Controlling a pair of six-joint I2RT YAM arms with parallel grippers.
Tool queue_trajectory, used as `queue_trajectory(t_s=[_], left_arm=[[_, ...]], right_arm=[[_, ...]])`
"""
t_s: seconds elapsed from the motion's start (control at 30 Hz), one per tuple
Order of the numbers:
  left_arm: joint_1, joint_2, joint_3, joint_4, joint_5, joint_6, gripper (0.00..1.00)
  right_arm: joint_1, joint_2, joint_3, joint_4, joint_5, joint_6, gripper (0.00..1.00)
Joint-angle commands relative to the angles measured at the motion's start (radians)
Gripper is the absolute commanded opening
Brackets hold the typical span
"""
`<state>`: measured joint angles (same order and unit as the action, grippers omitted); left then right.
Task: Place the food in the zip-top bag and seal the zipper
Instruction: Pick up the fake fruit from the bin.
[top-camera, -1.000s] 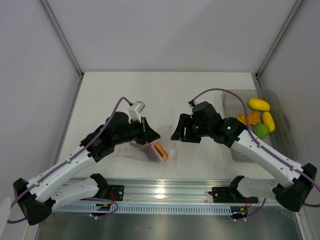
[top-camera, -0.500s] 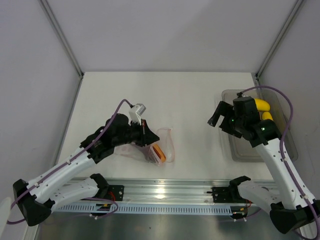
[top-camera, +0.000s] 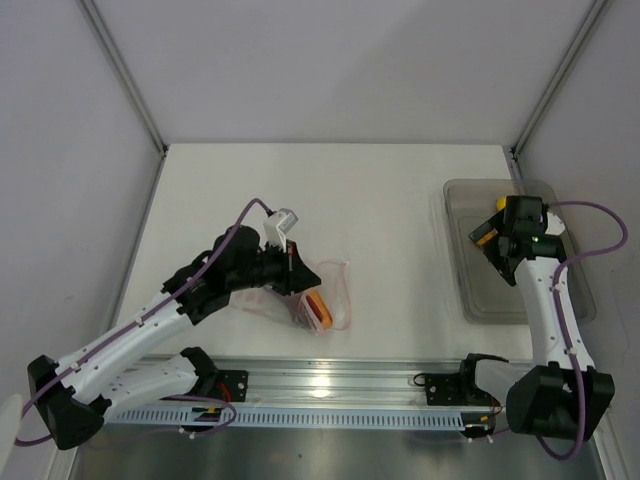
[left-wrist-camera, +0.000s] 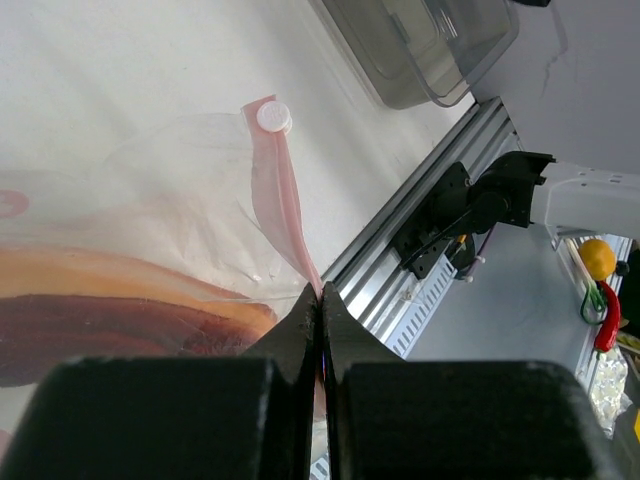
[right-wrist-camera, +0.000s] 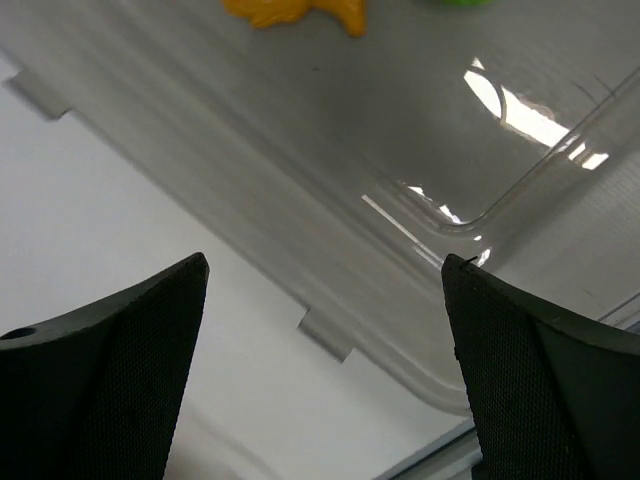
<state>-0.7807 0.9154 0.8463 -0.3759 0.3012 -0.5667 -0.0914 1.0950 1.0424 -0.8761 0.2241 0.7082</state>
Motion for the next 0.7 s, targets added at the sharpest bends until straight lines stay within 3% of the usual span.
queue_trajectory(t_s=[0.0,0.13,0.23,0.67], left_arm=[[-0.003,0.005,0.050,-0.011,0.030,0.025,0.01],[-0.002,0.025,0.063,-0.029,0.021,0.025,0.01],[-0.003,0.052,0.082,-0.037,0.026,0.022,0.01],[-0.003,0.171,0.126,-0.012,0.056,0.007,0.01]], right_arm=[[-0.063,0.014,-0.071,0.100,0.125,0.123,0.99],[-0.093,0.028,-0.160,0.241,0.245,0.198,0.99],[-0.113,0.084,-0.177,0.252,0.320,0.263,0.99],[-0.186,0.353,-0.150,0.406,0.405,0.313,0.99]])
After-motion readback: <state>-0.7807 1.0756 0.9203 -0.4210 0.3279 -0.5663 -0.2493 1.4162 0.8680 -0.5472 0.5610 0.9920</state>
